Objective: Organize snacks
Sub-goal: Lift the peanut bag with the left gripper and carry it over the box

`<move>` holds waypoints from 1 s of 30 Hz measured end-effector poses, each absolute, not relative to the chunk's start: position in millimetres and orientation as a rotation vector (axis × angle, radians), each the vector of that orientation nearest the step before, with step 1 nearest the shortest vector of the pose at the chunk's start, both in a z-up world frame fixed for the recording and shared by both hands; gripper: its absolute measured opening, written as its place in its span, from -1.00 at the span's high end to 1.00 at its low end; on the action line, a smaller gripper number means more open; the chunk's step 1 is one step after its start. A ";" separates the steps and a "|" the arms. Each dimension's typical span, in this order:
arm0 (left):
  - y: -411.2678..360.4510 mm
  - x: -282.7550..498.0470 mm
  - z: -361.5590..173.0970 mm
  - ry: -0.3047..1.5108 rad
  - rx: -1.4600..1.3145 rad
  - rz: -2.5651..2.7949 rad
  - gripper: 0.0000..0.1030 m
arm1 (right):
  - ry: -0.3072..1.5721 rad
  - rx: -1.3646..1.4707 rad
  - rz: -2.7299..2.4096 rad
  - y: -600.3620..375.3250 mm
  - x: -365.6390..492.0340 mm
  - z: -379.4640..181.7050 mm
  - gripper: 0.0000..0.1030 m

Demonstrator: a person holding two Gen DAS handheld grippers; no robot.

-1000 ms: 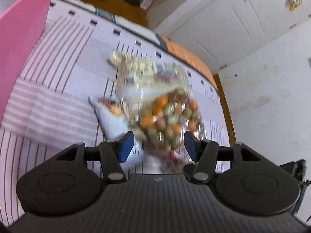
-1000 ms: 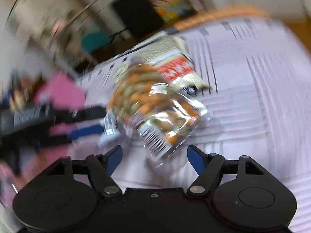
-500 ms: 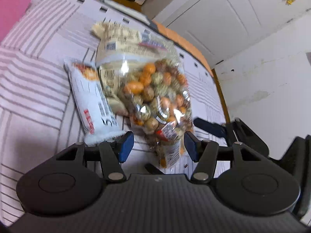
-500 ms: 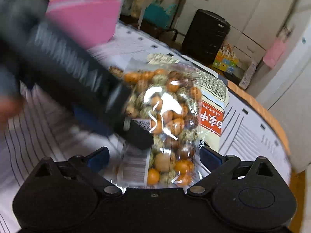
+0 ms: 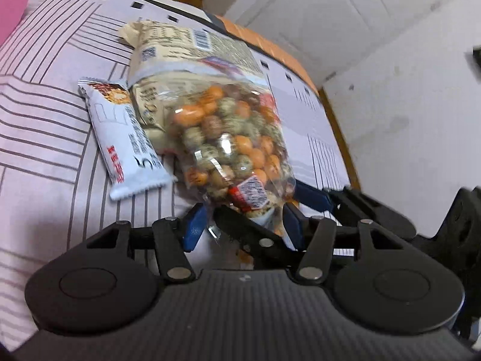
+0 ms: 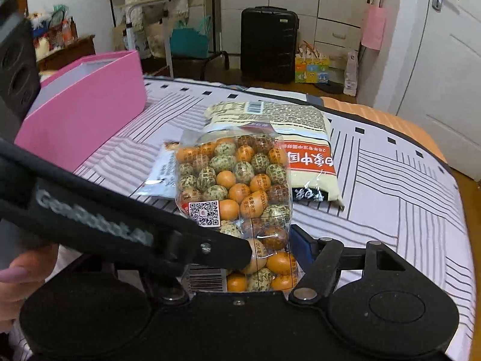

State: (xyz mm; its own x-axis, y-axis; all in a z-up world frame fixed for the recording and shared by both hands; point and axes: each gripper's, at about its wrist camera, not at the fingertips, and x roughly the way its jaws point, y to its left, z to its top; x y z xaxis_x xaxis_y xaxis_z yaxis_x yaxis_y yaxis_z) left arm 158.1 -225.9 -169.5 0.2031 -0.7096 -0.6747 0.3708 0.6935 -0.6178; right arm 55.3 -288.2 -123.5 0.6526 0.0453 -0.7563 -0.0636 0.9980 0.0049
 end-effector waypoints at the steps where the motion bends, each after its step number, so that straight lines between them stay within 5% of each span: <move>1: -228.0 155.0 -164.7 1.138 -0.316 -0.783 -0.04 | 0.868 -0.014 0.053 -286.0 52.8 -119.6 -0.44; 13: -196.0 128.5 -109.5 1.241 -0.251 -0.867 -0.05 | 0.886 -0.016 0.009 -248.4 6.7 -57.2 -0.43; 30: -67.5 91.1 -14.2 1.085 -0.227 -0.783 -0.06 | 0.729 -0.101 0.168 -122.3 9.1 16.2 -0.43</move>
State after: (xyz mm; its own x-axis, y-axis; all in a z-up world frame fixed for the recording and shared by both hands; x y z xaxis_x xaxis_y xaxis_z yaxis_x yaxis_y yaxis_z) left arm 91.1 -67.5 -14.2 0.2344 -0.6693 -0.7050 0.4583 0.7157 -0.5271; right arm 9.1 -122.3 16.2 0.7333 0.1170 -0.6698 -0.1871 0.9818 -0.0332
